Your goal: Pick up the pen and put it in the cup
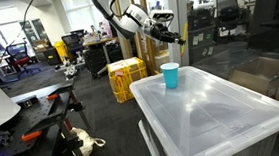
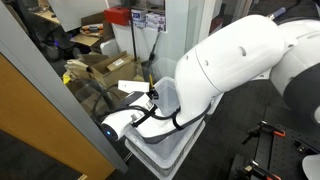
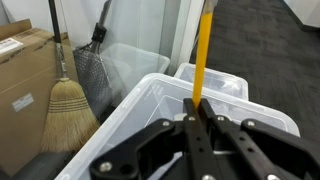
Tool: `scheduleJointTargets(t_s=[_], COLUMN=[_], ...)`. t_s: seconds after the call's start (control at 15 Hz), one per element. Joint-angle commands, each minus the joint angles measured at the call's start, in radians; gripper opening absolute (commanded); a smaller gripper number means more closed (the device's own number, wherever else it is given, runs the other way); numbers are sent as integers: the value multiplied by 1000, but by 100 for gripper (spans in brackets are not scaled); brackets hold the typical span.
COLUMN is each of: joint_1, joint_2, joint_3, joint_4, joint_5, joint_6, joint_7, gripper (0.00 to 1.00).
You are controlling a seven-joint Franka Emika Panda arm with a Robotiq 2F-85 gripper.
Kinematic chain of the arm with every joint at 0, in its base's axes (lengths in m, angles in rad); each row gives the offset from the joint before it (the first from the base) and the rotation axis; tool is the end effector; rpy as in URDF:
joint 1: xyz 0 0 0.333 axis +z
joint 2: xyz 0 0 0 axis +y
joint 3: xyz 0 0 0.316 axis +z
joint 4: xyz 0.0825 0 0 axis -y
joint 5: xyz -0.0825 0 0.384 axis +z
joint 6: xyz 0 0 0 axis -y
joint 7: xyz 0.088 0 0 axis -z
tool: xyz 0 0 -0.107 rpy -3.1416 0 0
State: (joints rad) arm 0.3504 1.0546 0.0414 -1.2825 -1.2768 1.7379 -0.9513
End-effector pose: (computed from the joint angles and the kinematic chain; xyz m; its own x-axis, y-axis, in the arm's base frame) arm 0.6873 0.1822 0.1161 -0.2319 0.2981 -0.9259 0.9360 0.3275 -0.1290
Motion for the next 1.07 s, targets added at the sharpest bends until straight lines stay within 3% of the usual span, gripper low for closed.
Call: scheduleJointTargets(t_s=[0.0,1.0], joint_1=[-1,-2], joint_2=[6,-22], joint_3=[19,78], joint_4=[27,-44], joint_5=[-2,8], joint_6=[-28,5], joint_7=[14,18], gripper=[2,2])
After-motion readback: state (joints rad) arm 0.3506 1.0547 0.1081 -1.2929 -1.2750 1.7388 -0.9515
